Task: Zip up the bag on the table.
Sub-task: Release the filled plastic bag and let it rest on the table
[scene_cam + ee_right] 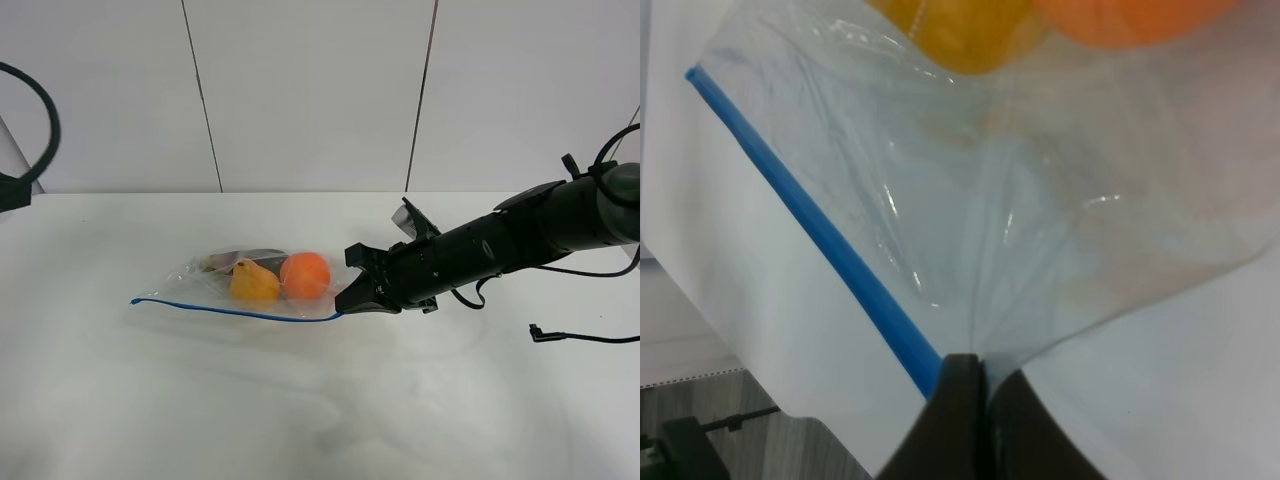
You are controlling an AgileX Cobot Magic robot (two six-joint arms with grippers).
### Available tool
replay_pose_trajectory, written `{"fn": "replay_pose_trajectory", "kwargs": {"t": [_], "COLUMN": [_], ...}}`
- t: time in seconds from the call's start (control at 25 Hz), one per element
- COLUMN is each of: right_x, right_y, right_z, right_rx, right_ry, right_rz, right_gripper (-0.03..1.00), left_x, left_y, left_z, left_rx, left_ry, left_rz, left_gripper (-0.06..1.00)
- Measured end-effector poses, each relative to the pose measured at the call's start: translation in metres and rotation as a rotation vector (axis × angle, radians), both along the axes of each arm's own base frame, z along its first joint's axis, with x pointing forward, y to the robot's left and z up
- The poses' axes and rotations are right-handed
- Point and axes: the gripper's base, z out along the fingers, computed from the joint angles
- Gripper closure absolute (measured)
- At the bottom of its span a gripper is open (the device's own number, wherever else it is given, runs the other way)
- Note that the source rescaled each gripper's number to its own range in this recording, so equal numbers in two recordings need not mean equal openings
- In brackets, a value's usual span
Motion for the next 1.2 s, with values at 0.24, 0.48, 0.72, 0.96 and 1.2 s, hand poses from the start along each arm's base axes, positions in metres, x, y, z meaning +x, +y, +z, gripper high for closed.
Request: {"fn": "replay_pose_trajectory", "kwargs": {"t": [0.24,0.48,0.72,0.96,1.2], "right_x": [0.0,0.0,-0.001,-0.001,-0.001], "right_y": [0.0,0.0,0.0,0.0,-0.001], "right_z": [0.0,0.0,0.0,-0.001,-0.001], "right_rx": [-0.001,-0.004,-0.008,-0.011,-0.014], "right_ry": [-0.001,-0.003,-0.006,-0.007,-0.008], "right_rz": [0.003,0.007,0.014,0.019,0.022], "right_gripper": [0.97,0.97,0.97,0.97,0.97], "left_x": [-0.047,-0.089,-0.137,-0.177,-0.201], "left_y": [-0.005,-0.009,-0.013,-0.018,-0.02], "left_z": [0.024,0.028,0.02,0.009,0.002], "left_rx": [0.005,0.009,-0.054,-0.061,-0.061], "left_ry": [-0.123,-0.197,-0.279,-0.269,-0.305], "left_rz": [-0.017,-0.028,-0.015,-0.037,-0.044], "left_gripper": [0.22,0.22,0.22,0.22,0.22]}}
